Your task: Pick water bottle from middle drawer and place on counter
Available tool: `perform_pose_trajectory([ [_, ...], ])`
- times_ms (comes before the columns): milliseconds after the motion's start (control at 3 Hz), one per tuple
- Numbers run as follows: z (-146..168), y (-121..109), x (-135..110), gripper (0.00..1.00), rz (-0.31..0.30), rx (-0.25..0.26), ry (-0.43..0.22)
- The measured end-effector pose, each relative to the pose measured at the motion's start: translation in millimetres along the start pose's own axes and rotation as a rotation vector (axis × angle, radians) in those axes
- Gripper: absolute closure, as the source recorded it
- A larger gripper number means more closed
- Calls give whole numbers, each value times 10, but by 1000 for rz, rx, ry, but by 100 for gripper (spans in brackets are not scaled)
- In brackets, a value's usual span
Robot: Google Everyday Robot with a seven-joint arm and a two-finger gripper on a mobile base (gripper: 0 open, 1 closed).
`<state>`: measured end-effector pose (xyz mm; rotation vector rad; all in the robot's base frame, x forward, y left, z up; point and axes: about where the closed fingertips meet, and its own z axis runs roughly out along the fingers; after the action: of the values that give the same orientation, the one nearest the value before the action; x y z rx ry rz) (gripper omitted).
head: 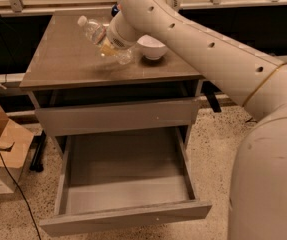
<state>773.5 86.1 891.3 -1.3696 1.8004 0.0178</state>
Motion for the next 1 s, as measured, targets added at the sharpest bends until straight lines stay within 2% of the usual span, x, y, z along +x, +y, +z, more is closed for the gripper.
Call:
perform_pose_trajectory([
  [667, 434, -232, -78, 34, 53, 50, 35],
  [1000, 615, -330, -58, 11, 112, 54, 46],
])
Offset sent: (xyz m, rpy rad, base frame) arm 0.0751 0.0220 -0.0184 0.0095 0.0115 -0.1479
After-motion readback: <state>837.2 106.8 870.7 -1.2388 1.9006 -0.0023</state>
